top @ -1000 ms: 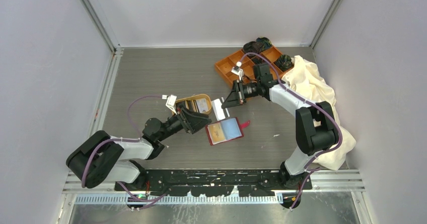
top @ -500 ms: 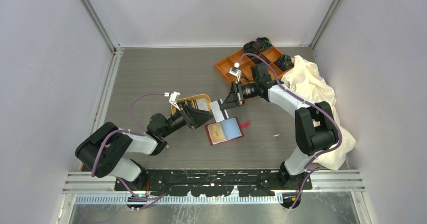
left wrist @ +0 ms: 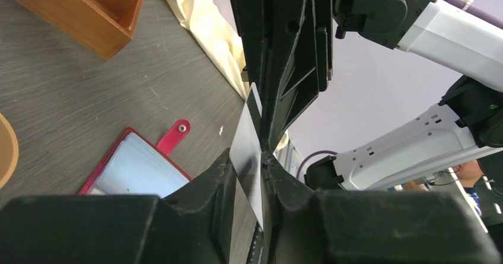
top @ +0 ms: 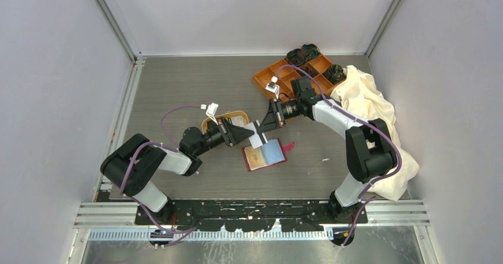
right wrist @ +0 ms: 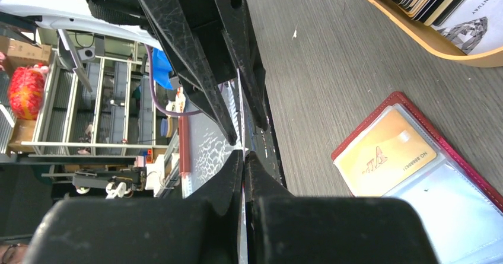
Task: Put the credit cards into the card holder
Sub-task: Pick up the credit card from the storage box, then insert the credit card into the card holder.
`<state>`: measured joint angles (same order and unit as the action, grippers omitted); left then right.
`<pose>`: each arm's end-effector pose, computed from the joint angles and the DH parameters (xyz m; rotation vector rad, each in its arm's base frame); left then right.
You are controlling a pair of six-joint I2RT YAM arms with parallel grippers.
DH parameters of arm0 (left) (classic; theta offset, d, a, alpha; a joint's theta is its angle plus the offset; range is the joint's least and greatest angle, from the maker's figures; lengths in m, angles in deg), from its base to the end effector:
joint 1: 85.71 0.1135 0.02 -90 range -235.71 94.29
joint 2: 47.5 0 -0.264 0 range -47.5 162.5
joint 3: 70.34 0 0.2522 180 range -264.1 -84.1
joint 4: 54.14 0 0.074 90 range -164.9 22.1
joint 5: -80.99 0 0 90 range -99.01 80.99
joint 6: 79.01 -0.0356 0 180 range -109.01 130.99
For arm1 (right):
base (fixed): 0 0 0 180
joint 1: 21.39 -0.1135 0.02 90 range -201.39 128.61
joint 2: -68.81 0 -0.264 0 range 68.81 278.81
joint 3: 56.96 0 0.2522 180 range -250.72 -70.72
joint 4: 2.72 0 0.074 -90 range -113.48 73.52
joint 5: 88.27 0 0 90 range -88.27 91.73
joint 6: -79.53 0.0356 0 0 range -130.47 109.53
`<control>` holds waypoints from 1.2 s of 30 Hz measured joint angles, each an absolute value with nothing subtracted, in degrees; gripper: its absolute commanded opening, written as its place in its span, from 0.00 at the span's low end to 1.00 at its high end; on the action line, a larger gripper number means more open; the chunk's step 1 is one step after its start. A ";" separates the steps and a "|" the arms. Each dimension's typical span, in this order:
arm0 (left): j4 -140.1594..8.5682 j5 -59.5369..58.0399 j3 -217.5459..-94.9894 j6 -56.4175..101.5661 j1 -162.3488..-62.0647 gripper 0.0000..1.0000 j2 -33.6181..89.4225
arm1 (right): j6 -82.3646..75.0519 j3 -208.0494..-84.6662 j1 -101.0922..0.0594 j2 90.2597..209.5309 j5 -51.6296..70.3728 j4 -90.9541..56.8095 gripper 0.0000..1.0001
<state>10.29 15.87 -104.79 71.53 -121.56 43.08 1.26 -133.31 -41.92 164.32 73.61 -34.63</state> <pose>0.2088 -0.1693 0.1834 0.0576 1.6765 -1.6402 0.3038 0.1499 0.2273 -0.7472 2.1986 1.7874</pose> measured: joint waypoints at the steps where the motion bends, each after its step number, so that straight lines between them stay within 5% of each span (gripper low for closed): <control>1: 10.25 16.20 -104.92 71.57 -121.43 0.03 43.26 | 0.95 -133.46 -41.99 164.38 73.74 -35.00 0.03; 3: 10.25 16.73 -105.00 72.16 -121.17 0.00 43.37 | 0.12 -133.81 -42.01 164.56 73.85 -35.66 0.07; 7: 10.62 17.99 -105.31 72.36 -120.82 0.00 43.41 | -3.05 -135.26 -42.08 164.97 73.17 -38.39 0.42; 14: 10.95 15.37 -99.21 73.84 -121.04 0.00 42.97 | -26.81 -144.02 -42.12 163.84 60.97 -57.95 0.52; 21: 10.86 4.97 -93.86 78.13 -127.29 0.00 42.86 | -55.70 -128.02 -41.31 148.97 50.94 -60.03 0.75; 28: 10.91 -3.43 -95.28 80.69 -131.33 0.00 49.49 | -88.60 -117.53 -41.71 146.55 47.05 -66.28 0.73; 36: 10.97 -6.86 -96.37 81.58 -131.46 0.00 55.19 | -92.86 -116.48 -46.97 147.01 42.00 -60.86 0.71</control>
